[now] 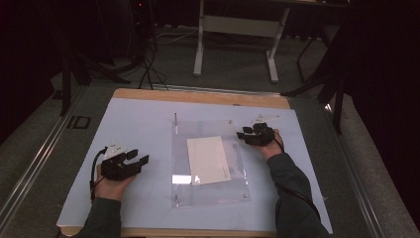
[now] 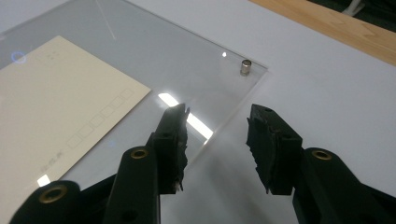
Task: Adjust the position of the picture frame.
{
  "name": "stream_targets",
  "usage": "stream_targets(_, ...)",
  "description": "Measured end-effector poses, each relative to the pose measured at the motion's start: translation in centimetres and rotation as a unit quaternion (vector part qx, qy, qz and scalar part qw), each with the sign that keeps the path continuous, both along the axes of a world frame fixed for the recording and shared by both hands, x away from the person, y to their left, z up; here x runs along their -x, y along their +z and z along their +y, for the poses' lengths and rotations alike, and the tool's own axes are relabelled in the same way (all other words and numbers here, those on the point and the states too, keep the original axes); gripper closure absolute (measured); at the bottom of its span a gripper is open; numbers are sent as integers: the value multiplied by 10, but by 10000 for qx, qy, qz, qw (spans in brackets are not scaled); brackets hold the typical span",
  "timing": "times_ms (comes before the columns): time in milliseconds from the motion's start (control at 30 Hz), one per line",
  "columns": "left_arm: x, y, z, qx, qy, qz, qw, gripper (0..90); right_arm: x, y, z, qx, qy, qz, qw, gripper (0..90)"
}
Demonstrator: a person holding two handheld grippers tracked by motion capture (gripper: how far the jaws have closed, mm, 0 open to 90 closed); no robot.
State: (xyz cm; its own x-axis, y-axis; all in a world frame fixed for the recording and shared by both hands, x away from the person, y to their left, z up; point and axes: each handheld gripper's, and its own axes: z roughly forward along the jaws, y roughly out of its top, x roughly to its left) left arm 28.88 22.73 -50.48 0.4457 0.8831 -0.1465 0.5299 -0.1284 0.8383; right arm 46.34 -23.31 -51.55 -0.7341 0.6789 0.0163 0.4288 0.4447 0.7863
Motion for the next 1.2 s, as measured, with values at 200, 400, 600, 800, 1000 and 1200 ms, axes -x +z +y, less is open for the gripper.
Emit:
stream_targets(200,3,-2,-9,-137,-164,17,9998,500,-6,0,12,48,73,0,10000,565)
stream_targets(400,9,-3,-13,-125,-296,50,9995,528,-10,2,23,73,161,-12,9998,564)
stream_targets(600,15,-3,-15,-102,-371,5,9993,527,-15,7,43,70,323,-92,9994,579)
stream_targets(800,21,-2,-20,-113,-589,37,9982,522,-21,9,60,129,432,-125,9989,621)
stream_targets(1000,28,-2,-28,-183,-827,-19,9964,516,-30,12,79,184,570,-165,9981,665)
stream_targets(1200,32,-3,-30,-140,-956,-19,9953,510,-36,12,97,125,626,-151,9978,688)
